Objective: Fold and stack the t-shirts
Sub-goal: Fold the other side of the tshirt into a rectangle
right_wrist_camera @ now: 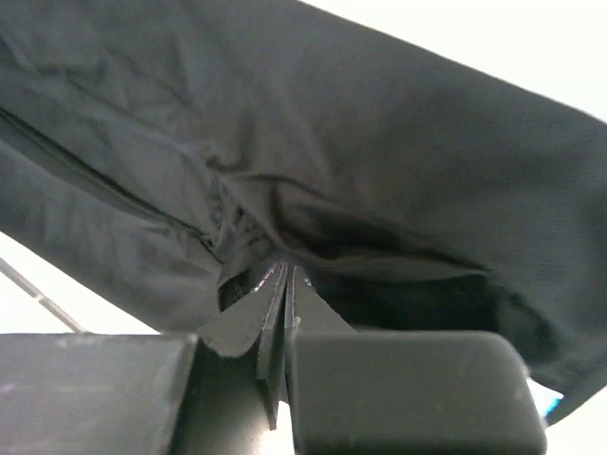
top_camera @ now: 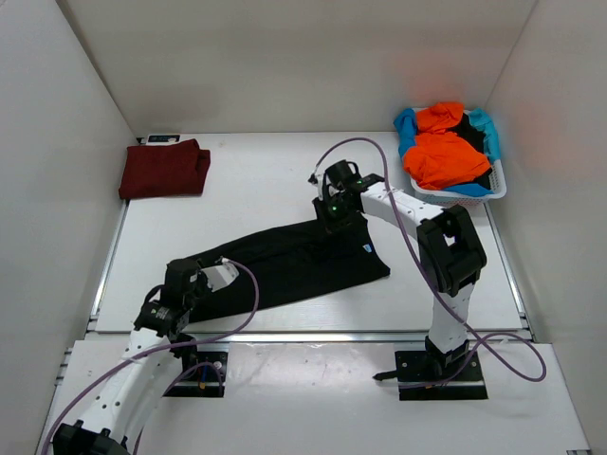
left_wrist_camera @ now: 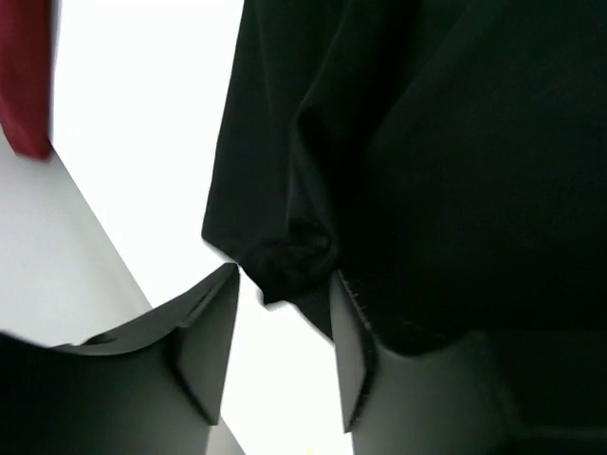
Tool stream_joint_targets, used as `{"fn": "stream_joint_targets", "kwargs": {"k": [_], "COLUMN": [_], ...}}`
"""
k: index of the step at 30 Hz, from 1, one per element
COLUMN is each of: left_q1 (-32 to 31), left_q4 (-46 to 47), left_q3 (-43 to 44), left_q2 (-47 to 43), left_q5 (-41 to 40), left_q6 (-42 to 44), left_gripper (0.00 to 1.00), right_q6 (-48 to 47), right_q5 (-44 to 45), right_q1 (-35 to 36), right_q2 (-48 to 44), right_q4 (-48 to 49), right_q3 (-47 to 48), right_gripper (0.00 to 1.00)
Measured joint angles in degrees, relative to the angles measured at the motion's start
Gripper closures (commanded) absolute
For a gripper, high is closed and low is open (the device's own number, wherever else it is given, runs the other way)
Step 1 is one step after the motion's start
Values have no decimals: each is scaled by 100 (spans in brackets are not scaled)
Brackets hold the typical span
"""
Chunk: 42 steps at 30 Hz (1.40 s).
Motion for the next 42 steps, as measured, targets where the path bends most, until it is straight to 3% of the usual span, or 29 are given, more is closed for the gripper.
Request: {"fn": "stream_joint_targets", "kwargs": {"k": [5, 16, 27, 30, 33, 38, 42], "left_q1": [501, 844, 807, 1073, 1436, 1751, 2002], "left_q4": [-225, -531, -1156, -1113, -1113, -1322, -1545], "left_q3": [297, 509, 1676, 1674, 1687, 1886, 2634], "left_q2": [155, 227, 470, 938, 1943, 3248, 3873], "left_q5": [13, -380, -400, -393, -341, -142, 138], "left_q6": [-210, -979, -1696, -1853, -2028, -2380, -2680], "left_gripper": [37, 45, 43, 42, 42, 42, 44], "right_q6": [2, -15, -168, -127, -11, 428, 671], "right_q5": [33, -177, -588, -601, -584, -481, -352], "right_q1": [258, 323, 570, 437, 151, -605, -1390], "right_q2": [240, 549, -391, -603, -953, -1735, -2109], "right_q4": [-68, 136, 302, 271, 297, 525, 643], "right_q3": [-26, -378, -1729, -1738, -1674, -1687, -1912], "right_gripper": [100, 100, 100, 76, 63, 62, 61]}}
